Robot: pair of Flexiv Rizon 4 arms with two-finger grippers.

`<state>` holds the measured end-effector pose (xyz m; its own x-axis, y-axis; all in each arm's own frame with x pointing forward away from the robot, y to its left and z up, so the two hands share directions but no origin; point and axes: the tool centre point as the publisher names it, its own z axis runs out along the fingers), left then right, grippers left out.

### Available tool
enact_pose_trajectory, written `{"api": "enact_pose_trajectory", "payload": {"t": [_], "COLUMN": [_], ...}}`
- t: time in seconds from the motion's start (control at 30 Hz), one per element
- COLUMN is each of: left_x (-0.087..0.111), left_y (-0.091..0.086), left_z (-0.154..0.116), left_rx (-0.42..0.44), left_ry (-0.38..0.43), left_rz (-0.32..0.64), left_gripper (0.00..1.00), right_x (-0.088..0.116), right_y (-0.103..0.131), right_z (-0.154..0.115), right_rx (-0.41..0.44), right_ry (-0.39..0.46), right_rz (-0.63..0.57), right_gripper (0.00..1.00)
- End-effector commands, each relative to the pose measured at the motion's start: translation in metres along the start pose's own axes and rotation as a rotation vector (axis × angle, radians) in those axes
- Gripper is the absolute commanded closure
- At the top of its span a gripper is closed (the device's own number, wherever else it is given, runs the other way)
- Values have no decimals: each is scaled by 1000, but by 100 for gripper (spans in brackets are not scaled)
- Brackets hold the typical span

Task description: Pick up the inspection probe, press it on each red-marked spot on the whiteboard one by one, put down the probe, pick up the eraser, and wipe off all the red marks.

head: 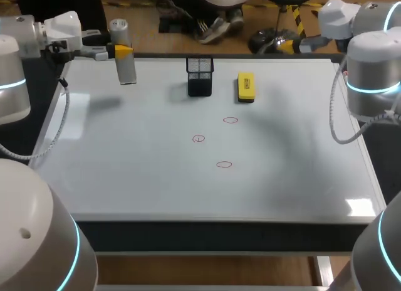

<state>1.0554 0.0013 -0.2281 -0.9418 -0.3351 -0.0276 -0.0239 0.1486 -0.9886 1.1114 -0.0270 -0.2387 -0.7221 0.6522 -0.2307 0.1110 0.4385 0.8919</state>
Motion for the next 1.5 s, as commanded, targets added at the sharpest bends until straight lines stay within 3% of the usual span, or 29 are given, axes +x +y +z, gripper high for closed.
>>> {"api": "enact_pose_trajectory", "payload": {"t": [0.03, 0.27, 0.33, 0.53, 0.63, 0.87, 0.9, 0.93, 1.5], "left_x": [0, 0, 0, 0, 0, 0, 0, 0, 0], "left_y": [-1, -1, -1, -1, -1, -1, -1, -1, -1], "left_z": [0, 0, 0, 0, 0, 0, 0, 0, 0], "left_rx": [1, 1, 1, 1, 1, 1, 1, 1, 1], "left_ry": [0, 0, 0, 0, 0, 0, 0, 0, 0], "left_rz": [1, 1, 1, 1, 1, 1, 1, 1, 1], "left_gripper": [100, 100, 100, 100, 100, 100, 100, 100, 100], "right_x": [-2, 24, 29, 41, 45, 50, 48, 37, 37], "right_y": [3, -5, -10, -17, -21, -28, -27, -28, -28], "right_z": [6, 12, 14, 22, 25, 24, 23, 20, 20], "right_rx": [311, 562, 676, 841, 884, 1008, 991, 965, 965], "right_ry": [378, 685, 756, 923, 973, 988, 970, 899, 899], "right_rz": [-164, -403, -496, -737, -822, -1000, -958, -886, -886], "right_gripper": [0, 0, 0, 0, 0, 0, 0, 0, 0]}}
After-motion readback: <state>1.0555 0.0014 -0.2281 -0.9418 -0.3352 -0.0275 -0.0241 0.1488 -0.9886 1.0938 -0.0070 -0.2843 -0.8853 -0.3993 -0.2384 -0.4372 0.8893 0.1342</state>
